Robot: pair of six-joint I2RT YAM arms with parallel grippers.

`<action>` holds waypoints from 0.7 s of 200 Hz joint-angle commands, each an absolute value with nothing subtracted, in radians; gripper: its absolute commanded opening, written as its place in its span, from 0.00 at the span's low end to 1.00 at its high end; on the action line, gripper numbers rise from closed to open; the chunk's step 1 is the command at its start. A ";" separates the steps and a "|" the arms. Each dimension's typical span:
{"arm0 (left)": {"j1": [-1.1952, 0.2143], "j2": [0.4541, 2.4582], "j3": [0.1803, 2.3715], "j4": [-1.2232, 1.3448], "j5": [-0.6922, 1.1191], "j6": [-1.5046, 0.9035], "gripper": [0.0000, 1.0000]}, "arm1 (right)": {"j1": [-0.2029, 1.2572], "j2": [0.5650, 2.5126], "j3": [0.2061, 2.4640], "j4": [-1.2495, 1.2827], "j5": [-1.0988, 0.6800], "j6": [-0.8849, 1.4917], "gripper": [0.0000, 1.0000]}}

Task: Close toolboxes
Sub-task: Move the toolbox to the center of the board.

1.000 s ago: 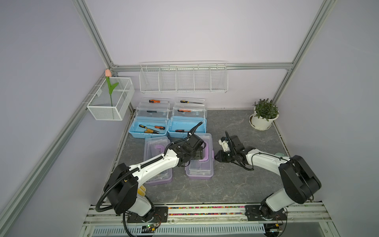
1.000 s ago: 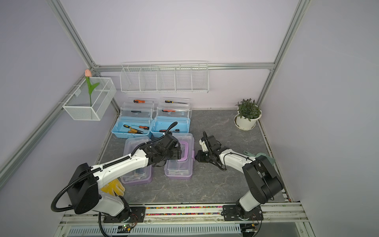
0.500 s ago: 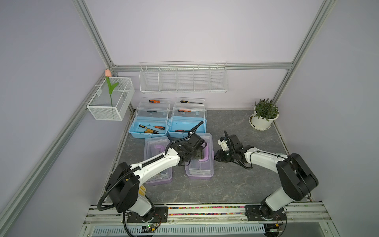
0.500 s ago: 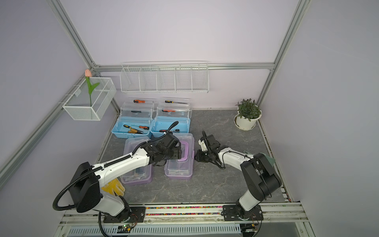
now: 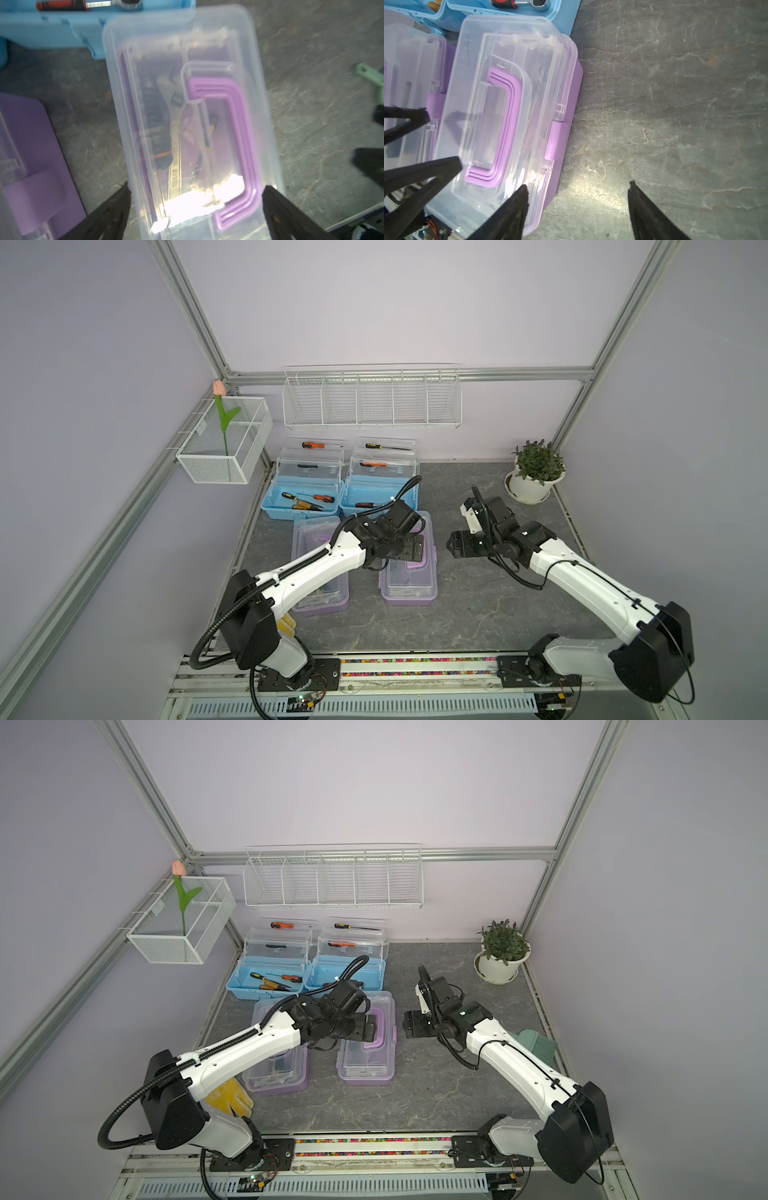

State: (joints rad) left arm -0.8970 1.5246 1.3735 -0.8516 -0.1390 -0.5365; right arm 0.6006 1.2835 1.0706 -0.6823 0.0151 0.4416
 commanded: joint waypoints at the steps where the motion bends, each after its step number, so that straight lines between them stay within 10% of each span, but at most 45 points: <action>1: -0.875 1.496 1.560 -1.090 -0.192 -0.407 0.99 | 0.642 1.282 1.087 -0.754 0.099 0.514 0.81; 80: -0.588 1.230 1.352 -1.038 -0.125 -0.326 0.99 | 0.782 1.518 1.256 -0.707 0.141 0.540 0.87; 140: -0.539 1.128 1.253 -1.032 -0.110 -0.327 0.99 | 0.788 1.650 1.327 -0.758 0.144 0.527 0.70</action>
